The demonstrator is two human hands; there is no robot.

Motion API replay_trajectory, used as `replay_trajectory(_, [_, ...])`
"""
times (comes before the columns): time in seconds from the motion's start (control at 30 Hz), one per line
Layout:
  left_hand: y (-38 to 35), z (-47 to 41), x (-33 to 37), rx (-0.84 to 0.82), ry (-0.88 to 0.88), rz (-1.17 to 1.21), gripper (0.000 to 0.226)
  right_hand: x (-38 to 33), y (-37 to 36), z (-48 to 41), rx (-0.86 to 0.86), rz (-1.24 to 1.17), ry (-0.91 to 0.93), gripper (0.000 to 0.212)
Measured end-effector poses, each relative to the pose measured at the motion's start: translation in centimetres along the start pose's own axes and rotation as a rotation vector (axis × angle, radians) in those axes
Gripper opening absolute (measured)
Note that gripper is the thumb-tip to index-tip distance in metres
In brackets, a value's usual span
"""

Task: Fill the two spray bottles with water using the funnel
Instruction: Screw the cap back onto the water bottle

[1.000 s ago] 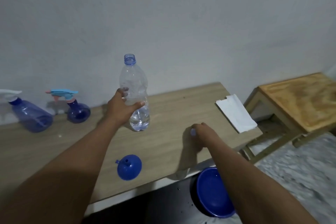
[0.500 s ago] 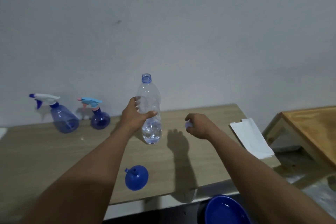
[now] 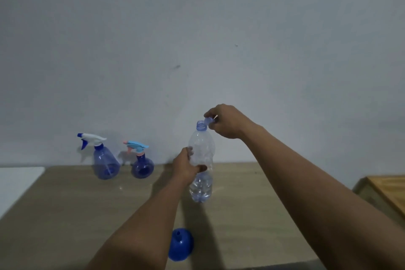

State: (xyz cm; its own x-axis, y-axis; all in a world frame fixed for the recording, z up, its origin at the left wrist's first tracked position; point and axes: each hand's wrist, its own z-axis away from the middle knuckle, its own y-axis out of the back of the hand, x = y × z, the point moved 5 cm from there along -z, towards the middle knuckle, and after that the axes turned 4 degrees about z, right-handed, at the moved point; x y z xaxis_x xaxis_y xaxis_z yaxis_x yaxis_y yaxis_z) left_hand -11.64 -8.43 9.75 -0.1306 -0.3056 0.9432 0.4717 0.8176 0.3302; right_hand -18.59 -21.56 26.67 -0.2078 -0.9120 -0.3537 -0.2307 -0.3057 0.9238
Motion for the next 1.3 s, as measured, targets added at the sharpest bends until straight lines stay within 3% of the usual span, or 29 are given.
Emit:
replay_trajectory(0.27, [-0.1, -0.4, -0.9, 0.003, 0.033, 0.049, 0.065, -1.6, -1.2, -1.5, -0.103, 0.068, 0.066, 0.037])
replay_trajectory(0.53, [-0.2, -0.3, -1.1, 0.016, 0.021, 0.048, 0.069, -1.7, -1.5, -2.0, -0.129, 0.134, 0.076, 0.019])
replay_trajectory(0.97, [-0.4, -0.5, -1.2, -0.001, -0.003, 0.055, 0.065, -2.0, -0.6, -2.4, -0.193, 0.105, 0.158, 0.036])
replay_trajectory(1.13, [-0.6, -0.6, -1.8, 0.021, -0.009, 0.099, 0.069, -1.2, -0.7, -2.6, -0.207, 0.13, 0.104, 0.021])
replay_trajectory(1.3, [-0.7, -0.8, -2.0, 0.044, -0.017, 0.088, 0.067, -1.3, -2.1, -2.6, -0.104, 0.247, 0.093, 0.022])
